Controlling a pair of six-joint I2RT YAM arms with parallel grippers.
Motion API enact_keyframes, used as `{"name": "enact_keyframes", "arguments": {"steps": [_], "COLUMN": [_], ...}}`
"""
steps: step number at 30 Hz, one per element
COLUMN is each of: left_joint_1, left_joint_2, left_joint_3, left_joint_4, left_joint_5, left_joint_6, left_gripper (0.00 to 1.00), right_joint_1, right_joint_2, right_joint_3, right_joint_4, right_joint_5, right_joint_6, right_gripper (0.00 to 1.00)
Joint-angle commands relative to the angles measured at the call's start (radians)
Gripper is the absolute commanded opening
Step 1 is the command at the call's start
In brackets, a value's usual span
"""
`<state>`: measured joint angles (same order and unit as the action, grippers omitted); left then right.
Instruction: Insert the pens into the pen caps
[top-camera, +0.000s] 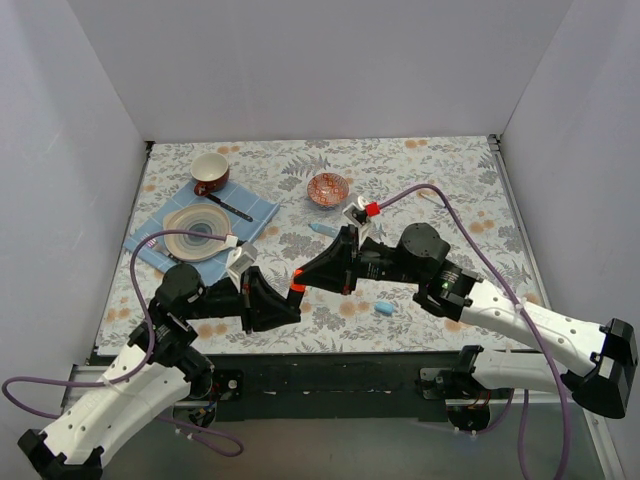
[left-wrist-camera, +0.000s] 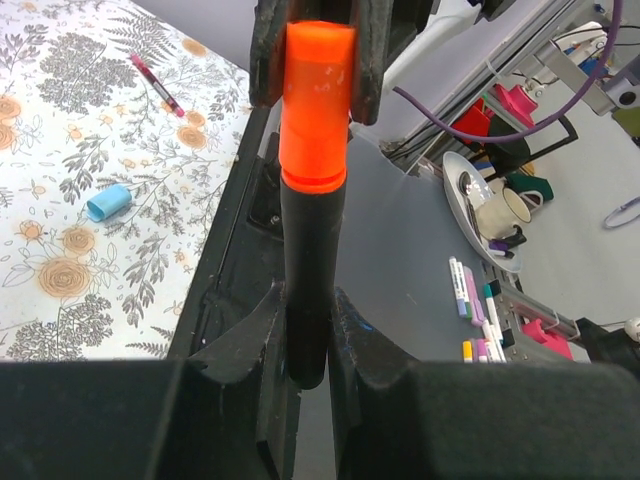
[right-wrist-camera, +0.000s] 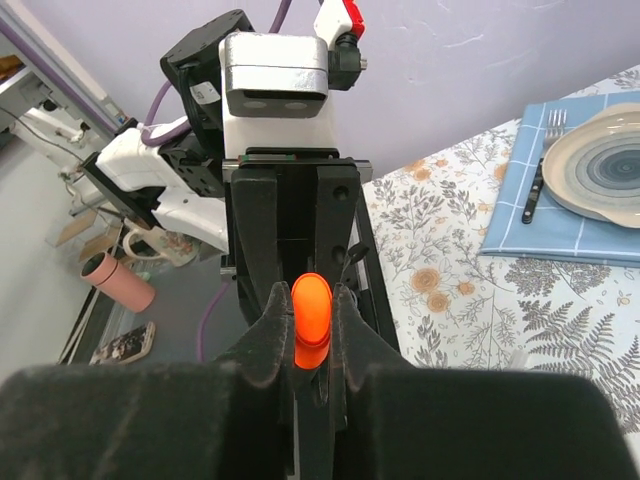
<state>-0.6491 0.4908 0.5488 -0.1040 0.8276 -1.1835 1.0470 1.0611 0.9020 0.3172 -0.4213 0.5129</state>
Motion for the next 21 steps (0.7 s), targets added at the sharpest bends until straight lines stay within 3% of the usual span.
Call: {"name": "enact_keyframes", "arguments": {"steps": [1, 6, 11, 21], "left_joint_1": [0.005, 0.006, 0.006, 0.005], "left_joint_2": [0.05, 0.135, 0.216, 0.275], "left_joint_3": [0.02, 0.068, 0.114, 0.166], "left_joint_4": [0.086, 0.098, 0.125, 0.248], "left_joint_5": [-0.166, -0.234, -0.246, -0.156], "left_joint_6": [-0.05, -0.025, 0.013, 0.048], "left_gripper": [0.0, 0.0, 0.0, 0.0], "right_joint_1": [0.012, 0.013, 0.012, 0.013], "right_joint_2": [-0.03, -0.062, -0.065, -0.098], "right_joint_3": [-0.075, -0.137, -0.167, -0.35], "right_joint_4": [-0.003, -0.09, -0.106, 0.077], "right_joint_5": [-0.011, 0.064, 0.042, -0.115], "right_joint_6": [0.009, -0.004, 0.009, 0.084], "right_gripper": [0.01, 0.01, 0.01, 0.01]}}
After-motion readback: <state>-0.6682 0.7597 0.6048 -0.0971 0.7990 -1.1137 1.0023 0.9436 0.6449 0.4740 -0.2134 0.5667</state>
